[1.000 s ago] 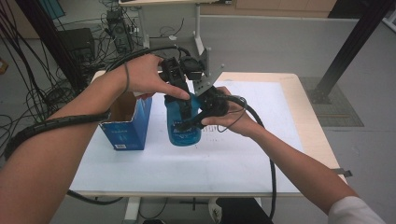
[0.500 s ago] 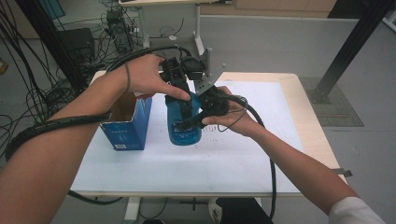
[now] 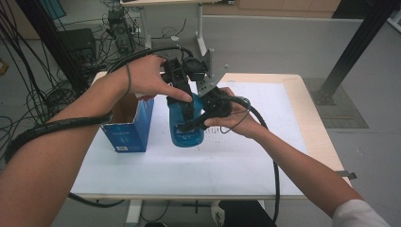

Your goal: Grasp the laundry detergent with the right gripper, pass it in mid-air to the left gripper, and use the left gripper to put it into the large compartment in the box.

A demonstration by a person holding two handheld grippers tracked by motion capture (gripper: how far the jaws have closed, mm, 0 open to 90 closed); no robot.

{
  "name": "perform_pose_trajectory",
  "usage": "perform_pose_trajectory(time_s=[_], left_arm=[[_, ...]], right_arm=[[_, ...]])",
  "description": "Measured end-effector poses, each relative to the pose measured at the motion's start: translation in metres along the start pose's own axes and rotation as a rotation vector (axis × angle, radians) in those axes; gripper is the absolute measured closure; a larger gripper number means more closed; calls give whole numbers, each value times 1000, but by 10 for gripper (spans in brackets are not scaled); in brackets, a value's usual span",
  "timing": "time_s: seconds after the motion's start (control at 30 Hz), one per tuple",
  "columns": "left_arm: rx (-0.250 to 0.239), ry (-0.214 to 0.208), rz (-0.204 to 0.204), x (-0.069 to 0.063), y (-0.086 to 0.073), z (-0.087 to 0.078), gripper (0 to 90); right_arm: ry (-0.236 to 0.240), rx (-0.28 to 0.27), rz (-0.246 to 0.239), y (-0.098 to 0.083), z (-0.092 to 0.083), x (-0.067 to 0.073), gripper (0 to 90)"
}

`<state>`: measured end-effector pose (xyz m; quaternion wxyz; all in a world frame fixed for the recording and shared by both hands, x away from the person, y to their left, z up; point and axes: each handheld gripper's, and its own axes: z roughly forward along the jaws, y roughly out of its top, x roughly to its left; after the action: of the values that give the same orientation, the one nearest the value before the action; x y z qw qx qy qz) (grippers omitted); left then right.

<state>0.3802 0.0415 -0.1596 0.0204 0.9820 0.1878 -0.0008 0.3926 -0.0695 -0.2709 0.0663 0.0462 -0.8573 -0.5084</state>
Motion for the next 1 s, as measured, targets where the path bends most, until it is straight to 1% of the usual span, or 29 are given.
perform_pose_trajectory(time_s=[0.03,0.07,0.1,0.17,0.2,0.27,0.3,0.37,0.4,0.5,0.57,0.63,0.67,0.73,0.77,0.8,0.9,0.93,0.97,1.0], left_arm=[[-1,0,0,0,0,0,65],[-8,-3,-9,0,0,0,65],[-6,-3,-7,0,0,0,65],[-2,3,-6,0,0,0,65],[7,4,3,0,1,0,65],[8,4,6,0,1,-1,66],[0,3,-2,-1,1,0,66],[4,6,6,-1,2,-1,66],[6,6,6,0,2,-1,66],[7,8,6,-1,2,-2,66],[0,7,-4,-1,2,-2,66],[2,7,1,-1,2,-2,66],[7,8,7,-1,3,-2,66],[8,9,7,-1,3,-2,66],[11,7,7,-1,3,-3,66],[9,7,8,-1,3,-3,66],[8,6,7,-1,3,-3,66],[1,6,-1,-1,3,-3,66],[1,6,-1,-1,3,-3,66],[8,7,8,-1,3,-4,66]], right_arm=[[-4,0,-9,0,0,-1,443],[-5,-1,-11,0,0,-1,443],[1,-5,-2,0,0,0,443],[-5,0,-11,0,0,-1,443],[-6,3,-7,-1,0,-1,443],[-8,6,-1,-1,0,-1,443],[-8,6,-1,-1,0,-1,443],[-1,1,8,0,-1,0,443],[-7,3,-2,0,-1,-1,443],[-8,3,-2,-1,-1,-1,443],[-10,3,-7,-1,-1,-1,443],[-4,-1,2,0,-2,-1,443],[-8,1,-2,0,-2,-1,443],[-3,-1,7,0,-2,0,443],[-9,1,-2,0,-2,-1,443],[-4,-1,5,0,-2,0,443],[-10,1,-7,0,-2,-1,443],[-6,-2,-1,0,-2,0,443],[-5,-3,0,0,-2,0,443],[-10,-1,-9,0,-3,-1,443]])
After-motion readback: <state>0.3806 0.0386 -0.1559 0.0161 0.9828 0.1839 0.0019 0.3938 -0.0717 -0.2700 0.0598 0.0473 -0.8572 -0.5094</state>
